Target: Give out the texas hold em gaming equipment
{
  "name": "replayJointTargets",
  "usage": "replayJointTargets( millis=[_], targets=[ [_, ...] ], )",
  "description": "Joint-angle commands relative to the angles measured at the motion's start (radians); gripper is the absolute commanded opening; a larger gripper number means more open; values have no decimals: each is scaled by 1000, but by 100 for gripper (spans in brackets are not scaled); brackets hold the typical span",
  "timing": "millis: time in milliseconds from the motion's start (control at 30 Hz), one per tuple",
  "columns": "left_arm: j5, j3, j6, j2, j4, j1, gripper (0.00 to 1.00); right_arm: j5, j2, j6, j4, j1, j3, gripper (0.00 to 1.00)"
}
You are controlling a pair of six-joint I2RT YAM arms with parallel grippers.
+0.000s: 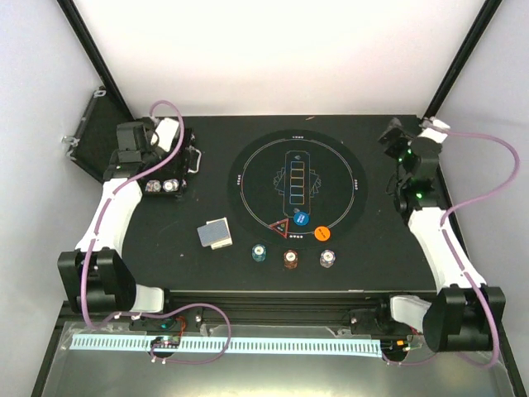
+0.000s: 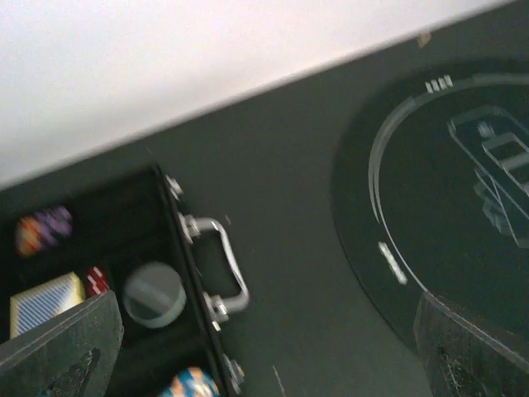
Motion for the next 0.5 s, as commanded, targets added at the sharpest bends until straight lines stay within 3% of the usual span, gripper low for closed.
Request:
replayJointTargets(
  millis=[0, 133, 467],
  targets=[
    [93, 23, 64, -25, -272, 18, 99, -232, 92, -20, -277, 120, 103, 100],
    [162, 59, 41, -22, -332, 47, 99, -131, 179, -64, -434, 352, 182, 100],
    [209, 112, 56, -13, -446, 84, 99, -75, 408, 89, -589, 782, 182, 100]
  ],
)
